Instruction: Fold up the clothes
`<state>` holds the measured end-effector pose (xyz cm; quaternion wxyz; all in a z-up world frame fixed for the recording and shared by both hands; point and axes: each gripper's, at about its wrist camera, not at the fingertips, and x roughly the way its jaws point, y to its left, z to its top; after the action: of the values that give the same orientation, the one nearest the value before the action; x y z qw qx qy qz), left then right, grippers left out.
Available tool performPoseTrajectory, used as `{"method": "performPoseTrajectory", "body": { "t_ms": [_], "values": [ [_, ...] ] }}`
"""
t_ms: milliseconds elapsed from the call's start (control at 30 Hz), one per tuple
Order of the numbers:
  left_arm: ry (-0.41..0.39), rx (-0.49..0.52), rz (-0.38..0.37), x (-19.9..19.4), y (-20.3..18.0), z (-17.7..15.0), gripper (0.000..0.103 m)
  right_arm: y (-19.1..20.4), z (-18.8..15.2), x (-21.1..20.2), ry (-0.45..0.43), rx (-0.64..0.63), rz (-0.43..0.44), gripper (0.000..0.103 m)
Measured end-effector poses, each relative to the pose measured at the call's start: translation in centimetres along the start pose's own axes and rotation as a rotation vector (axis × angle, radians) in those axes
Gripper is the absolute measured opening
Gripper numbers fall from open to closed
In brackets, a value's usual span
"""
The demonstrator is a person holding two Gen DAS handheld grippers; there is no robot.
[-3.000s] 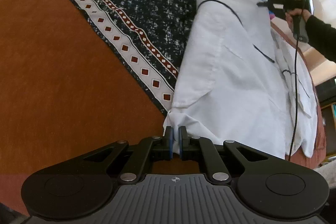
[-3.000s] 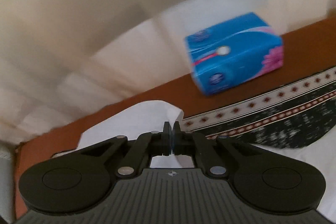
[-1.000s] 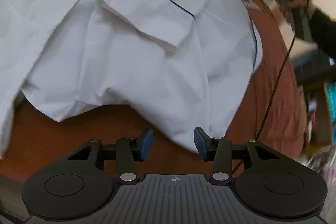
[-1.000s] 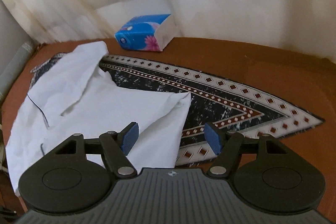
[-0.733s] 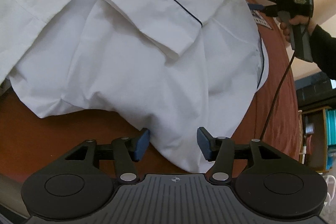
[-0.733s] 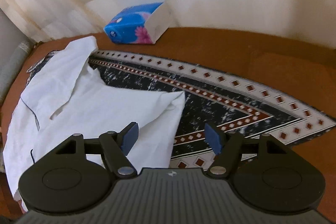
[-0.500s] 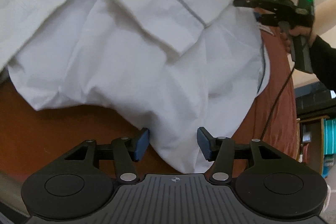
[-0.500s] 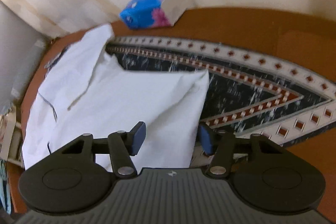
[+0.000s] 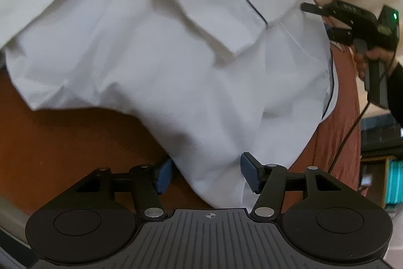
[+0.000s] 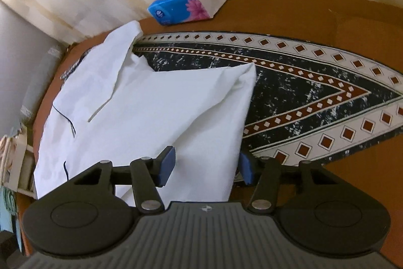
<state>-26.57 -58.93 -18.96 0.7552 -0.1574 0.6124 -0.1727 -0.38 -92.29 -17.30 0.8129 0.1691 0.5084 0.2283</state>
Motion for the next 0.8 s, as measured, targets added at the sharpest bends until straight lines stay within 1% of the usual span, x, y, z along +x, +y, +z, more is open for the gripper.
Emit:
{"method": "performPoseTrajectory", "body": {
  "t_ms": [33, 67, 100, 133, 167, 200, 233, 300, 433, 567, 667, 800],
  "values": [
    [0.000, 0.020, 0.014, 0.0, -0.3, 0.1, 0.066, 0.0, -0.1, 0.0, -0.006, 0.003, -0.009, 0.050],
    [0.000, 0.041, 0.028, -0.1, -0.6, 0.2, 0.044, 0.2, -0.1, 0.1, -0.006, -0.005, -0.028, 0.044],
    [0.000, 0.061, 0.041, -0.1, -0.9, 0.2, 0.035, 0.4, 0.0, 0.3, 0.000, -0.020, -0.056, 0.026],
    [0.005, 0.078, 0.035, -0.4, -0.9, 0.3, 0.027, 0.5, 0.2, 0.4, 0.014, -0.025, -0.071, 0.006],
    [0.007, 0.084, 0.022, -0.8, -0.7, 0.4, 0.009, 0.5, 0.3, 0.6, 0.032, -0.012, -0.070, 0.004],
    [-0.005, 0.092, 0.004, -1.6, -0.6, 0.5, 0.004, 0.6, 0.4, 0.6, 0.038, -0.003, -0.075, 0.004],
    [-0.017, 0.100, -0.014, -2.4, -0.5, 0.7, 0.002, 0.9, 0.5, 0.5, 0.035, -0.002, -0.075, 0.003],
    [-0.053, 0.109, -0.055, -4.3, -0.5, 1.3, 0.001, 1.4, 0.8, -0.1, 0.017, 0.029, -0.038, 0.003],
    [-0.145, 0.137, -0.117, -7.8, -0.5, 2.2, 0.001, 2.9, 2.2, -2.0, -0.017, 0.049, -0.004, 0.003],
    [-0.236, 0.105, -0.180, -10.6, 0.4, 2.6, 0.000, 5.6, 4.1, -3.9, -0.044, 0.043, 0.016, 0.003],
    [-0.326, 0.068, -0.232, -13.2, 1.4, 3.1, 0.000, 9.1, 6.0, -5.1, -0.069, 0.017, 0.039, 0.002],
    [-0.431, 0.006, -0.280, -16.6, 4.3, 4.0, 0.000, 14.9, 9.4, -5.8, -0.100, -0.011, 0.065, 0.002]
  ]
}}
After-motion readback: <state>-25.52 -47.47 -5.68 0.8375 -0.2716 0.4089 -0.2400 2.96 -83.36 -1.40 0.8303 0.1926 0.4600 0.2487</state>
